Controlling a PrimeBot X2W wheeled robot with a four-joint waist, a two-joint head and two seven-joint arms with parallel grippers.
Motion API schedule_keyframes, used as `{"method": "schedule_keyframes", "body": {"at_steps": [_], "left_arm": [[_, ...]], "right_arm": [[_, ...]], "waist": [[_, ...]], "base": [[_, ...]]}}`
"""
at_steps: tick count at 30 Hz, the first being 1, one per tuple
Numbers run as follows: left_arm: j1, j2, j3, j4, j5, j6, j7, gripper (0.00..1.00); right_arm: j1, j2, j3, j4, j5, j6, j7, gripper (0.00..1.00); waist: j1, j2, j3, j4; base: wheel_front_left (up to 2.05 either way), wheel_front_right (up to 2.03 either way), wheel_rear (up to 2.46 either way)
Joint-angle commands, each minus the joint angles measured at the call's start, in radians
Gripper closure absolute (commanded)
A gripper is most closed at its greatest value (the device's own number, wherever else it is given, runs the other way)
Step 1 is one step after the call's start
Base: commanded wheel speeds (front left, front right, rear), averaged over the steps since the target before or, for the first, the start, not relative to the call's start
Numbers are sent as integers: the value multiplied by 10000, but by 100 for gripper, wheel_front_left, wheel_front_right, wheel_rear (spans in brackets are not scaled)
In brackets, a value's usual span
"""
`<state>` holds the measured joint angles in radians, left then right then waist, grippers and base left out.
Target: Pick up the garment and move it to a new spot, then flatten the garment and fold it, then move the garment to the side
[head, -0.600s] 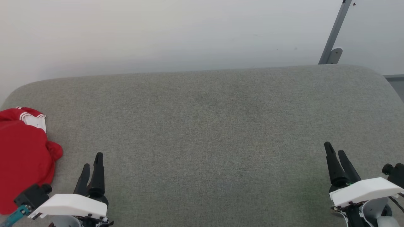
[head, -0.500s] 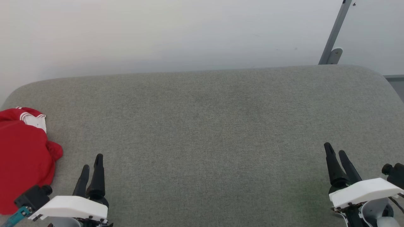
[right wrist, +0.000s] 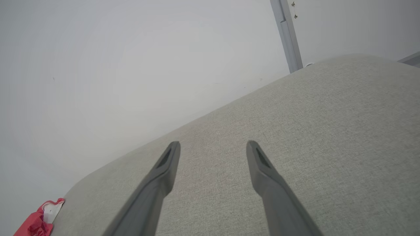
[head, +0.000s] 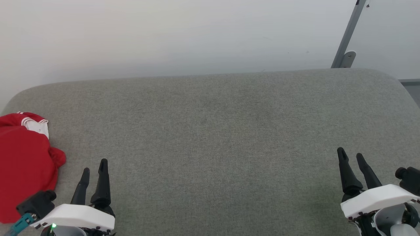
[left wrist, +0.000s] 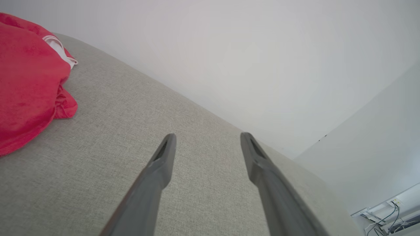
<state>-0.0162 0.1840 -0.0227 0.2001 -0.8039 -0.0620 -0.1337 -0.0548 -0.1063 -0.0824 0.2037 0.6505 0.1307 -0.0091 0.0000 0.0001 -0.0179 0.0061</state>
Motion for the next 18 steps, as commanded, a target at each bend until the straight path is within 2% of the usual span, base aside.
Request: {"method": "schedule_keyframes", "body": {"at_steps": [1, 18], "left_arm": [[-6, 55, 24, -131, 292, -66, -111, 0], [159, 71, 105, -214, 1881, -232, -538, 0]], "right_arm": [[-40, -77, -12, -150, -293, 0, -103, 0], [29, -142, -47, -337, -1933, 0, -299, 0]], "waist": [[0, -1, -5, 1], [0, -1, -70, 6]], "base": [[0, 0, 0], [0, 0, 0]]}}
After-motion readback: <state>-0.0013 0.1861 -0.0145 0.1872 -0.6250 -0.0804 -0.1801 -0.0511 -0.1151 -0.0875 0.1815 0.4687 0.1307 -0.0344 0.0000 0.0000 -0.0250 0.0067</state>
